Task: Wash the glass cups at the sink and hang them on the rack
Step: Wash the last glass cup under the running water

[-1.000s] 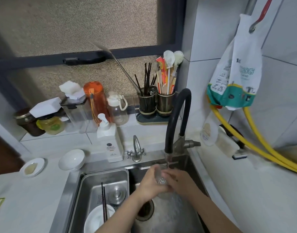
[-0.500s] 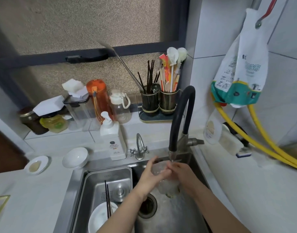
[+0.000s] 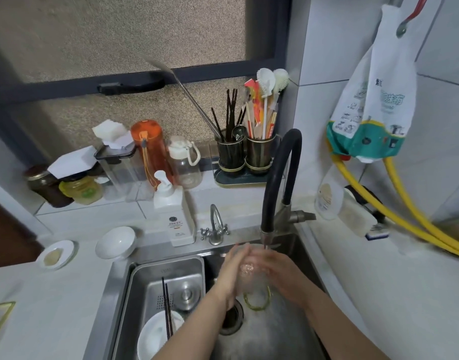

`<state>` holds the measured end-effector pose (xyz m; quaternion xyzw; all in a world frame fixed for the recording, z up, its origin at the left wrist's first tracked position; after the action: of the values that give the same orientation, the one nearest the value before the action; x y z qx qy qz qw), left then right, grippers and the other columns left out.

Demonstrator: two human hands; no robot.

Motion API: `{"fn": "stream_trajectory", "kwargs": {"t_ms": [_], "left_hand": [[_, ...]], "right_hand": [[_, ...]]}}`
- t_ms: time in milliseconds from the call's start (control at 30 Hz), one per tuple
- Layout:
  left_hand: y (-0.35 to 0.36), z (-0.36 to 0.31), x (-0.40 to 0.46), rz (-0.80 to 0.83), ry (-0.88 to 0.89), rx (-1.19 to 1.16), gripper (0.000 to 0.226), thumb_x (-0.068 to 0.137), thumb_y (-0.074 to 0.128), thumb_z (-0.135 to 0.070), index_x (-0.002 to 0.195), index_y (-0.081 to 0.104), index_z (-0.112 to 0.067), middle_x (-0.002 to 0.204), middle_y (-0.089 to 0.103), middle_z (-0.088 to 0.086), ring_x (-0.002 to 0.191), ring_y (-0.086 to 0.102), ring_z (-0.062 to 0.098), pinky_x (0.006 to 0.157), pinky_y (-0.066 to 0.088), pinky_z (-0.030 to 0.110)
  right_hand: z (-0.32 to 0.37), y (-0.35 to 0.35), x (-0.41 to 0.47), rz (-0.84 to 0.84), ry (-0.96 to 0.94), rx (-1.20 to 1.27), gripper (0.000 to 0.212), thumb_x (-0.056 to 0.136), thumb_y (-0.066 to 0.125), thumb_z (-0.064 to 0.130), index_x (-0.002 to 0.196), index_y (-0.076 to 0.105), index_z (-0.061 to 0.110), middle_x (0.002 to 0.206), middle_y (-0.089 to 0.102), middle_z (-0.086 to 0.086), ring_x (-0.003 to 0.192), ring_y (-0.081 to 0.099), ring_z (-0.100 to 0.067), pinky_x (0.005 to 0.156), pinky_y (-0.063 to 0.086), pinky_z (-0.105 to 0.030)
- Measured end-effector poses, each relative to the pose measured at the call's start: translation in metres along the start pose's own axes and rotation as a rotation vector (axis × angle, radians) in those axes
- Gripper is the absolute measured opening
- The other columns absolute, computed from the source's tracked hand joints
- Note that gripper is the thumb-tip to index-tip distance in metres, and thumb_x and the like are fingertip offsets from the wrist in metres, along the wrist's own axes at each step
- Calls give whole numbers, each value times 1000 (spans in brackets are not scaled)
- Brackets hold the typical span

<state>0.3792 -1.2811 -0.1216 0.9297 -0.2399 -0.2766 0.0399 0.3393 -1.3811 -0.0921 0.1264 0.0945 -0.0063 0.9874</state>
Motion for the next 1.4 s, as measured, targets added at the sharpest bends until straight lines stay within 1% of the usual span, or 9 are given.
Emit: {"fn": "stream_trajectory", "kwargs": {"t_ms": [200, 400, 633, 800, 900, 1000, 1100, 1267, 1400], "left_hand": [[8, 9, 3, 79, -32, -39, 32, 82, 68, -44, 109, 52, -43, 106, 69, -6, 90, 71, 10, 75, 55, 31], [2, 7, 6, 55, -89, 15, 68, 62, 69, -72, 115, 64, -30, 93, 71, 0, 94, 66, 19, 81, 53, 39], [2, 7, 5, 61, -63, -202, 50, 84, 64, -41, 130, 45, -34, 113, 69, 9, 93, 69, 29, 72, 56, 42], [-1, 11, 2, 65, -259, -118, 53, 86, 45, -61, 94, 71, -16, 81, 74, 7, 86, 65, 28, 87, 47, 45], [1, 12, 6, 145, -211, -195, 76, 83, 30, -77, 108, 72, -18, 110, 71, 13, 109, 63, 36, 99, 43, 55], [7, 16, 5, 178, -63, -232, 73, 81, 51, -70, 134, 53, -19, 128, 61, 16, 114, 62, 32, 90, 53, 48], [0, 22, 9, 73, -26, -83, 74, 70, 69, -65, 132, 48, -30, 121, 66, 7, 106, 67, 26, 83, 56, 47], [1, 15, 1, 115, -242, 115, 64, 76, 51, -73, 113, 67, -22, 88, 75, 1, 88, 69, 21, 76, 55, 39], [-8, 18, 4, 135, -254, 22, 67, 78, 45, -76, 114, 68, -25, 96, 72, 5, 85, 68, 24, 83, 52, 42]], "right_hand": [[-8, -23, 2, -314, 61, -22, 21, 91, 60, 15, 101, 70, 0, 104, 71, -19, 93, 66, -26, 84, 54, -35], [-7, -7, 2, -5, 92, 33, 29, 93, 54, 9, 121, 63, 7, 119, 66, -17, 111, 63, -29, 98, 49, -40], [-8, -24, 0, -258, 75, 69, 14, 90, 60, 12, 90, 72, 5, 93, 72, -14, 79, 70, -19, 76, 57, -29], [-5, -7, 0, -40, 72, -28, 29, 85, 65, 26, 110, 70, 13, 113, 70, -10, 108, 65, -26, 96, 49, -38], [-4, -8, 2, -84, 61, -32, 23, 92, 57, 15, 110, 68, 7, 100, 73, -11, 95, 68, -28, 89, 54, -36], [-7, -18, 2, -250, 104, 110, 21, 94, 54, 11, 98, 69, -3, 73, 70, -10, 71, 63, -23, 67, 55, -26], [-3, -9, 3, -96, 63, -35, 24, 94, 56, 20, 106, 71, 7, 102, 73, -12, 95, 68, -23, 85, 55, -31], [-18, 19, -9, 325, 208, -457, 42, 81, 62, 27, 121, 60, 14, 114, 66, 2, 107, 63, -10, 94, 51, -24], [-11, 14, -3, 237, 147, -617, 26, 91, 61, 23, 110, 66, 6, 109, 70, -9, 101, 65, -11, 97, 50, -30]]}}
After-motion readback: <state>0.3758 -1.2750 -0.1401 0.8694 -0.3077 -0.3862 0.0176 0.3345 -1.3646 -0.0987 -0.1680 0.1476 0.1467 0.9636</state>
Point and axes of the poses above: each hand's wrist, its own x-axis towards the middle knuckle, its own y-axis out of the palm, z = x × y, the point moved 7 cm from there along x, towards the middle knuckle
